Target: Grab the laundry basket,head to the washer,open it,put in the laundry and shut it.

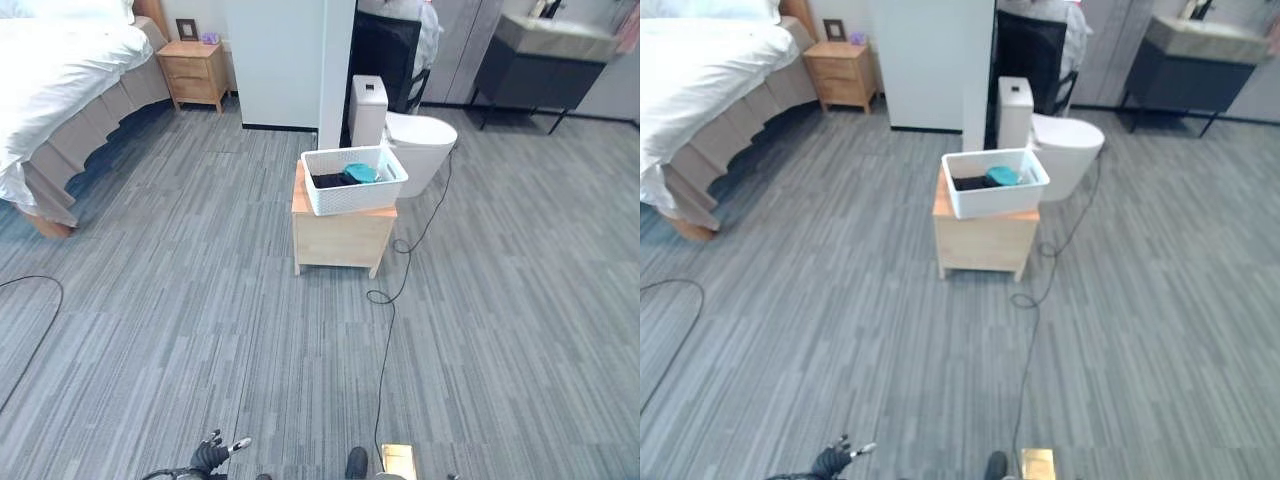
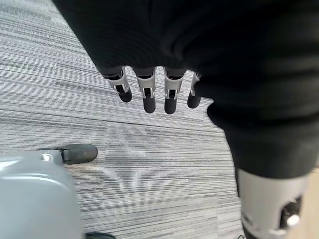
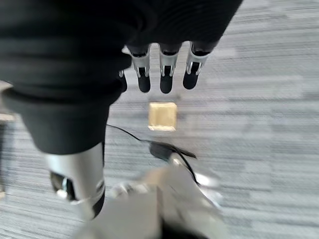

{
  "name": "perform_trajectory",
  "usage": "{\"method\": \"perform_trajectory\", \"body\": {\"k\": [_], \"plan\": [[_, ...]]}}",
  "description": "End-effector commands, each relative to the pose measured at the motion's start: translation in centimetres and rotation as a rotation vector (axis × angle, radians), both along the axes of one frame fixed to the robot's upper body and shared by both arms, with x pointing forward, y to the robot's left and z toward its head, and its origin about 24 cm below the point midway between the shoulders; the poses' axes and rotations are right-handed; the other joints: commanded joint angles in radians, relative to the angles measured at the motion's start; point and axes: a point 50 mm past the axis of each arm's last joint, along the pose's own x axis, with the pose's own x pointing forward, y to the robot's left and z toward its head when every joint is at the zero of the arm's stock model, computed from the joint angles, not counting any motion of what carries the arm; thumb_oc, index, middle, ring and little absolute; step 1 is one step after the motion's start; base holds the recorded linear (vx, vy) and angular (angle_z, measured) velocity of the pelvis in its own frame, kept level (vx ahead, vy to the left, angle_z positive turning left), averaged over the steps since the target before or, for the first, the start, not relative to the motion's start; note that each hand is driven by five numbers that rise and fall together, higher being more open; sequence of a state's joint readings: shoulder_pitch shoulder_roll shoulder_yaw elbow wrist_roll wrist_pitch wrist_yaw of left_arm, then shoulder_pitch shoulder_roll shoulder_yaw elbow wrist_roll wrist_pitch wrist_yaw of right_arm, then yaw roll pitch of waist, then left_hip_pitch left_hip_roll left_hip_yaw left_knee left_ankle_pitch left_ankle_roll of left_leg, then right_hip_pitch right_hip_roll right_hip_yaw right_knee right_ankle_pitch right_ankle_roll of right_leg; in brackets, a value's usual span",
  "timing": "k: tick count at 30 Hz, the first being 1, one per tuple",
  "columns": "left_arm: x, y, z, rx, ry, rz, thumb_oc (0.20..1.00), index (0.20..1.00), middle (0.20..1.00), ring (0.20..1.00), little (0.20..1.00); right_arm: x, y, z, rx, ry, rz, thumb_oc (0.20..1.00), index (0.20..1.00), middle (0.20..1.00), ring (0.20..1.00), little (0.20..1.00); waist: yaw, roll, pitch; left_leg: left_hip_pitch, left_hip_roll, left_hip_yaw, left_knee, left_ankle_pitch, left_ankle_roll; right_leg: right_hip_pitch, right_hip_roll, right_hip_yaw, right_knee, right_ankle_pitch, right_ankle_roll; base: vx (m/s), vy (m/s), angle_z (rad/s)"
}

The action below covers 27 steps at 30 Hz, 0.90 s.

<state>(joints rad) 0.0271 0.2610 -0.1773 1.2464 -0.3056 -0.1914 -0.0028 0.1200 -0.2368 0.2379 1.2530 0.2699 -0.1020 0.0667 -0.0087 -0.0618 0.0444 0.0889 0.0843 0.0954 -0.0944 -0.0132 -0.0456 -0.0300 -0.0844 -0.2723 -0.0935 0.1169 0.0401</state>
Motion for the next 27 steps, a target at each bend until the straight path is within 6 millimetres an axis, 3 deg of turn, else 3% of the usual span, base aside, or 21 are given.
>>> {"method": "perform_trajectory", "body": {"k": [1,10,27], "plan": [[1.0,0.6,0.4,0.028,-0.034,0.013,1.000,1.000,1.000,1.000,1.000,2.0,0.0,0.2,-0.005,-0.028,0.080,1.000,1.000,1.000,1.000,1.000,0.019,0.017,-0.009,-0.037,0.001,-0.026,0.007,-0.010,-0.011,0.129,-0.038,0.043,0.006,-0.153,0.066,0.00,0.000,0.00],[0.4,0.0,0.0,0.011,-0.009,0.020,1.000,1.000,1.000,1.000,1.000,3.0,1.1,0.2,0.011,-0.060,0.138,1.000,1.000,1.000,1.000,1.000,0.032,0.023,-0.019,-0.018,-0.005,-0.020,0.007,-0.024,-0.008,0.138,-0.044,0.050,0.006,-0.158,0.076,0.01,0.006,-0.02],[-0.5,-0.5,-0.3,0.000,0.018,0.021,1.000,1.000,1.000,1.000,1.000,1.2,-0.2,0.1,-0.029,-0.009,0.031,1.000,1.000,1.000,1.000,1.000,0.031,0.032,-0.024,-0.011,-0.011,-0.025,0.007,-0.031,-0.007,0.148,-0.053,0.040,0.006,-0.160,0.084,0.00,0.000,0.00]]}}
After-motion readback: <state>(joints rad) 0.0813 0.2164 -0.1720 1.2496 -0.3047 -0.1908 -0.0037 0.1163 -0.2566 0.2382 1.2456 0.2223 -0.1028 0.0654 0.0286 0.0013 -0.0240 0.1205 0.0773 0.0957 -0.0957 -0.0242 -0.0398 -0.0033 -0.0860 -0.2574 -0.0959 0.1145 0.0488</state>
